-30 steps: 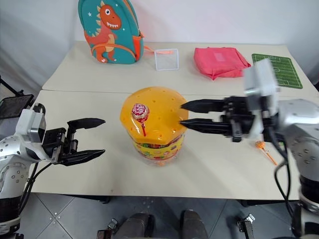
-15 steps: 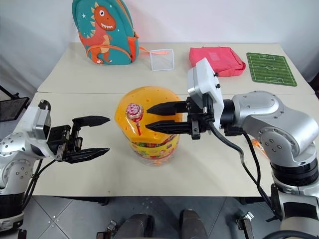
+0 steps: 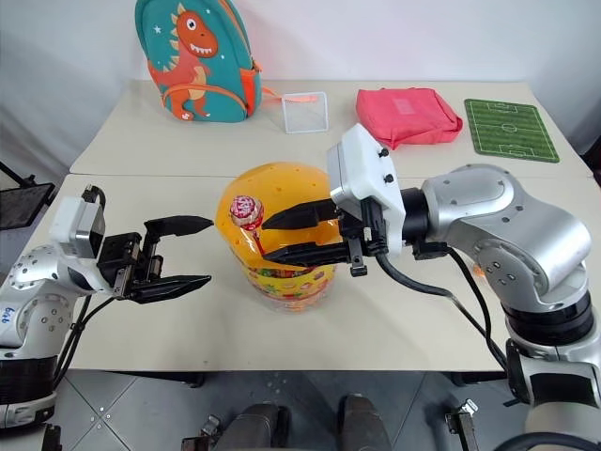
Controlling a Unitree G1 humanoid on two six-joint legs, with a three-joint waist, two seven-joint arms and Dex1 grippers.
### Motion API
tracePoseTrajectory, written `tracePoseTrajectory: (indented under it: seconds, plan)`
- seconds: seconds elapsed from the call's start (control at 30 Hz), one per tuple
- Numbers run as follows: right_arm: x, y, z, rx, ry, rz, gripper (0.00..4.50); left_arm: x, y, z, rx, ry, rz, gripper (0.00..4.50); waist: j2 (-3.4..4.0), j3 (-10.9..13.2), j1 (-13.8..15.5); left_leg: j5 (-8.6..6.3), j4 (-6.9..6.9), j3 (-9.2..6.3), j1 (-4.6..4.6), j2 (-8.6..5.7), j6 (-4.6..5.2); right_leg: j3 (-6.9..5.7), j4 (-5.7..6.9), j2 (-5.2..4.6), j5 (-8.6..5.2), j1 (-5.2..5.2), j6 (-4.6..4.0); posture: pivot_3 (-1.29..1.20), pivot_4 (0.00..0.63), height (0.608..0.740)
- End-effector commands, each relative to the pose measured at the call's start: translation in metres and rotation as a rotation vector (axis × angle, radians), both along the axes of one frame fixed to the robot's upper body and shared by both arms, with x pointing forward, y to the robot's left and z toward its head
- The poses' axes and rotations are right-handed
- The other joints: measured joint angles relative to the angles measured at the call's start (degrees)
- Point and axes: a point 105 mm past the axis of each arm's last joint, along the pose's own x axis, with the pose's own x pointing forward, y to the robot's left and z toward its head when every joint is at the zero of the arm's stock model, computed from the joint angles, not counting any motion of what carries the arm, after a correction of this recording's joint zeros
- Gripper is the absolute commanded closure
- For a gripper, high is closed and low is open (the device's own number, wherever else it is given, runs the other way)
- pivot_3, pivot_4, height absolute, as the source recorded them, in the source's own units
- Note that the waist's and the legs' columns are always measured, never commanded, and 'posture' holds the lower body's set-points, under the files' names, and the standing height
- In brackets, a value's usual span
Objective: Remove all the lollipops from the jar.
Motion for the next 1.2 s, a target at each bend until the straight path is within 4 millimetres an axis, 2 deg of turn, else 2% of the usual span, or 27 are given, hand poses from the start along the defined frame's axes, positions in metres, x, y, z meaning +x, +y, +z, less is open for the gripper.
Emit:
tracePoseTrajectory:
  seconds: [0.03, 0.07, 0.13, 0.27, 0.43, 0.63, 0.7, 0.77, 0.83, 0.87, 0.97, 1.1, 1.13, 1.2]
  plan:
    - [0.001, 0.005, 0.002, 0.004, -0.010, 0.002, 2.80, -0.002, -0.001, 0.004, 0.008, -0.041, -0.007, 0.00, 0.00, 0.0, 0.0, 0.00, 0.00, 0.00, 0.00, 0.00, 0.00, 0.00, 0.00, 0.00, 0.00, 0.00, 0.00, 0.00, 0.150, 0.740]
    - [0.001, 0.007, 0.004, 0.008, -0.021, 0.010, 2.80, -0.001, -0.001, 0.004, 0.007, -0.041, -0.005, 0.00, 0.00, 0.0, 0.0, 0.00, 0.00, 0.00, 0.00, 0.00, 0.00, 0.01, 0.00, 0.00, 0.00, 0.00, 0.00, 0.00, 0.150, 0.740]
    - [0.000, 0.010, 0.009, 0.021, -0.029, 0.019, 3.18, -0.001, -0.001, 0.005, 0.005, -0.043, -0.004, 0.00, 0.00, 0.0, -0.1, 0.00, -0.01, -0.01, -0.01, 0.00, 0.00, -0.01, 0.01, 0.00, 0.00, -0.02, 0.00, 0.00, 0.150, 0.740]
    - [-0.005, 0.014, 0.016, 0.052, -0.024, 0.059, 4.38, 0.000, 0.000, 0.004, 0.007, -0.041, -0.003, 0.00, 0.00, 0.0, 0.0, 0.00, -0.03, -0.02, -0.05, -0.01, 0.00, -0.01, 0.00, -0.01, 0.00, -0.07, 0.00, 0.00, 0.150, 0.740]
    - [-0.009, 0.014, 0.028, 0.147, 0.017, 0.105, 4.45, 0.000, -0.001, 0.004, 0.005, -0.038, -0.007, 0.00, 0.00, 0.0, 0.0, 0.00, -0.03, -0.04, -0.06, -0.01, 0.00, -0.03, 0.00, -0.01, 0.00, -0.07, 0.00, 0.00, 0.150, 0.740]
    - [-0.004, -0.011, 0.058, 0.345, 0.071, 0.100, 4.45, -0.001, -0.003, 0.005, -0.001, -0.046, -0.015, 0.00, 0.00, 0.0, 0.0, 0.00, -0.03, -0.05, -0.07, -0.01, 0.00, -0.04, 0.01, -0.01, 0.00, -0.06, 0.00, 0.00, 0.150, 0.740]
    - [0.010, -0.041, 0.074, 0.399, 0.102, -0.013, 4.45, -0.005, -0.007, 0.004, 0.001, -0.052, -0.044, 0.00, 0.00, 0.0, 0.1, 0.00, -0.03, -0.06, -0.08, -0.01, 0.00, -0.05, 0.00, -0.01, 0.00, -0.06, 0.00, 0.00, 0.150, 0.740]
    - [0.037, -0.087, 0.084, 0.396, 0.121, -0.262, 4.45, -0.007, -0.013, 0.003, 0.004, -0.062, -0.071, 0.00, -0.02, 0.0, 0.4, -0.01, 0.00, -0.10, -0.13, -0.04, 0.02, -0.10, -0.01, -0.05, 0.01, -0.04, 0.00, 0.00, 0.150, 0.740]
    - [0.055, -0.129, 0.077, 0.307, 0.145, -0.499, 4.45, -0.009, -0.014, 0.003, 0.004, -0.065, -0.078, 0.00, -0.03, 0.0, 1.0, -0.03, 0.02, -0.12, -0.16, -0.11, 0.08, -0.10, -0.12, -0.11, 0.03, 0.00, 0.03, 0.00, 0.150, 0.740]
    - [0.059, -0.141, 0.073, 0.268, 0.154, -0.563, 4.45, -0.010, -0.014, 0.003, 0.004, -0.066, -0.078, 0.00, -0.03, 0.0, 1.1, -0.04, -0.01, -0.09, -0.18, -0.12, 0.11, -0.08, -0.15, -0.12, 0.03, 0.00, 0.03, 0.00, 0.150, 0.740]
    - [0.068, -0.203, 0.035, 0.039, 0.219, -0.864, 4.45, -0.016, -0.016, -0.003, 0.029, -0.070, -0.093, 0.00, -0.03, 0.0, 1.1, -0.06, -0.21, -0.02, -0.17, -0.05, 0.14, -0.07, -0.26, -0.08, 0.02, -0.03, 0.03, 0.00, 0.150, 0.740]
    - [0.063, -0.285, -0.015, -0.208, 0.333, -1.220, 4.45, -0.023, -0.022, -0.013, 0.062, -0.077, -0.111, 0.00, 0.02, 0.0, 0.7, -0.09, -0.23, 0.23, -0.18, -0.02, 0.19, 0.02, -0.21, -0.05, 0.02, -0.05, 0.03, 0.00, 0.150, 0.740]
    - [0.060, -0.303, -0.026, -0.278, 0.342, -1.301, 4.45, -0.025, -0.023, -0.015, 0.065, -0.075, -0.116, 0.00, 0.02, 0.0, 0.5, -0.10, -0.18, 0.29, -0.18, -0.02, 0.21, 0.04, -0.21, -0.07, 0.02, -0.04, 0.03, 0.00, 0.150, 0.740]
    - [0.054, -0.327, -0.043, -0.383, 0.365, -1.414, 4.45, -0.028, -0.026, -0.019, 0.084, -0.093, -0.118, 0.00, 0.08, 0.0, 0.3, -0.09, -0.05, 0.34, -0.18, -0.03, 0.23, 0.08, -0.21, -0.08, 0.02, -0.04, 0.03, 0.00, 0.150, 0.740]
